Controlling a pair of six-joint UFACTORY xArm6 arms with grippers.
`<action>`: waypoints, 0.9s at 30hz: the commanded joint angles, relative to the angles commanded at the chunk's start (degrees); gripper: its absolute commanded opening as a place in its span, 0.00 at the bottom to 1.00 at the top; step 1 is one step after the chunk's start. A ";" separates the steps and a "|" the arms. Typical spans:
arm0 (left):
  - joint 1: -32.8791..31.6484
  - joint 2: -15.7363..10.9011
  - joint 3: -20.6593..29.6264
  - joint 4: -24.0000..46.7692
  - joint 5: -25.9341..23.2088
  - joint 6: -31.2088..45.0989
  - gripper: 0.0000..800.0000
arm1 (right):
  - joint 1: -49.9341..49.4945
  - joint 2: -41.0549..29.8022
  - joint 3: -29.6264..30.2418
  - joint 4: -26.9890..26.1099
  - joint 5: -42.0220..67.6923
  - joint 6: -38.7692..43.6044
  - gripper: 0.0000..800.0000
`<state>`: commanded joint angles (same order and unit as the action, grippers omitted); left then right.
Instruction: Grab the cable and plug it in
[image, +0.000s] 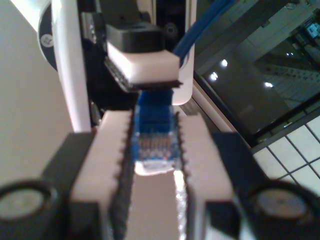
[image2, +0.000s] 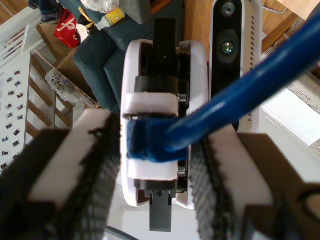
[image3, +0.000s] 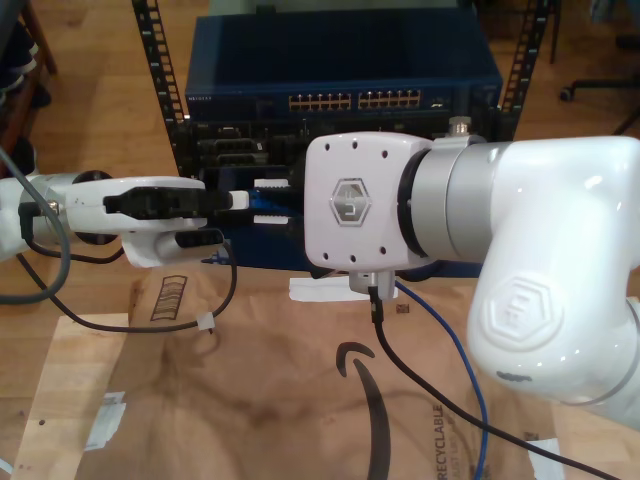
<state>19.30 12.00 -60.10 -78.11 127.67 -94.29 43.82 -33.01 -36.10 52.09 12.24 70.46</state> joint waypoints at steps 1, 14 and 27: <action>0.00 -0.09 0.00 0.00 0.00 0.00 0.02 | 0.00 0.00 0.00 0.00 0.00 0.00 0.26; 0.00 -0.09 0.00 1.93 0.09 0.00 0.02 | 0.00 0.00 0.09 0.00 0.00 0.00 0.19; 0.26 -0.26 -0.53 1.49 2.20 -0.18 0.79 | 0.00 -0.18 0.09 0.26 0.00 0.09 0.01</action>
<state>19.56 11.74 -60.63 -76.62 129.87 -94.46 43.82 -33.19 -36.01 52.35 12.24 70.55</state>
